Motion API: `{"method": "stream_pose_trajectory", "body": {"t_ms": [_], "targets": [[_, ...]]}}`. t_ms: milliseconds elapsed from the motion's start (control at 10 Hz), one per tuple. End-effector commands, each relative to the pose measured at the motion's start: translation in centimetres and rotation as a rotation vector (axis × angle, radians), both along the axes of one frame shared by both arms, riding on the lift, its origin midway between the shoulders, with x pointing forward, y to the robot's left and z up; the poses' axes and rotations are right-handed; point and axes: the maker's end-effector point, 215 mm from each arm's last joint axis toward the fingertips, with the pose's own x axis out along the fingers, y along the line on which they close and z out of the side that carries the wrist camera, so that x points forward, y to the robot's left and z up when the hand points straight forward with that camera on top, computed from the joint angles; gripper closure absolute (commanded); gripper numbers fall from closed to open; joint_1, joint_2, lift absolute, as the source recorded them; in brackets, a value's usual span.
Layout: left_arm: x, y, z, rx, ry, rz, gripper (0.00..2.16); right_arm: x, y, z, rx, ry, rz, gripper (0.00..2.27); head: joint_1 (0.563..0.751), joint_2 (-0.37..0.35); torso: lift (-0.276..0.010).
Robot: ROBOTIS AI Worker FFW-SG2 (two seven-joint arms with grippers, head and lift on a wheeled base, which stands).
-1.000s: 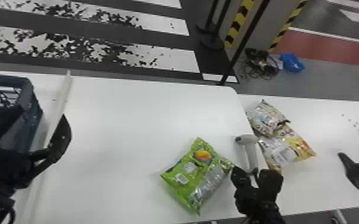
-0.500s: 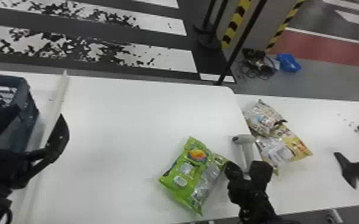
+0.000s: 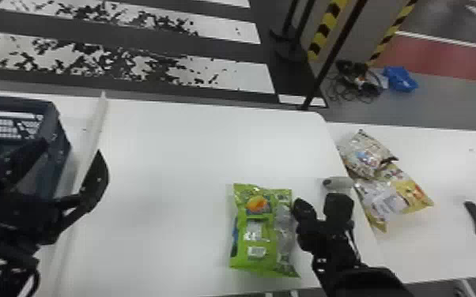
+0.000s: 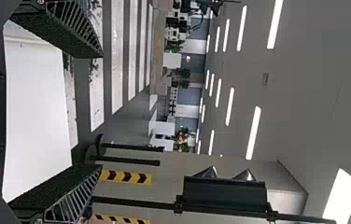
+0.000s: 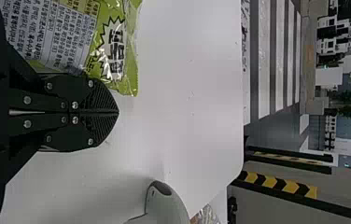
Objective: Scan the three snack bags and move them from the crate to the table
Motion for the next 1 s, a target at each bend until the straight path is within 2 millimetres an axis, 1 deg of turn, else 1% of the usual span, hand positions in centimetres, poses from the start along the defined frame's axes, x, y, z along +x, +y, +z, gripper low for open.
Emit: {"method": "stream_pose_trajectory", "body": {"t_ms": [0,100,200,300,400,500,600,700,900], "targets": [[0.0,-0.1,-0.2,0.000,0.004,0.000,0.03,0.3,0.9,0.2,0.004,-0.009,0.009,2.25,0.695,-0.213,-0.062],[0.0,0.0,-0.3,0.002,0.005,-0.001,0.03,0.0,1.1,2.1,-0.011,-0.056,0.007,2.25,0.695,-0.202,-0.062],[0.1,0.0,-0.5,0.003,0.008,0.000,0.03,-0.3,1.1,4.4,-0.020,-0.100,0.005,2.25,0.695,-0.200,-0.062],[0.1,-0.2,-0.4,0.002,0.006,-0.004,0.03,-0.9,1.5,7.0,-0.017,-0.140,0.014,2.25,0.695,-0.198,-0.062],[0.3,-0.3,-0.3,0.001,0.004,-0.008,0.03,-2.1,2.6,9.3,0.003,-0.167,0.026,2.25,0.695,-0.196,-0.062],[0.5,-0.8,-0.3,0.000,0.003,-0.016,0.03,-3.4,3.7,10.9,0.037,-0.184,0.035,2.25,0.695,-0.191,-0.062],[0.6,-1.0,-0.3,-0.002,0.003,-0.020,0.03,-4.6,5.1,11.3,0.052,-0.182,0.053,2.25,0.695,-0.183,-0.062],[0.6,-1.1,-0.4,-0.003,0.003,-0.022,0.03,-5.2,6.2,11.0,0.068,-0.178,0.066,2.25,0.695,-0.178,-0.062],[0.5,-1.2,-0.5,-0.004,0.004,-0.026,0.03,-6.1,7.1,9.0,0.109,-0.141,0.060,2.25,0.695,-0.154,-0.062]]}}
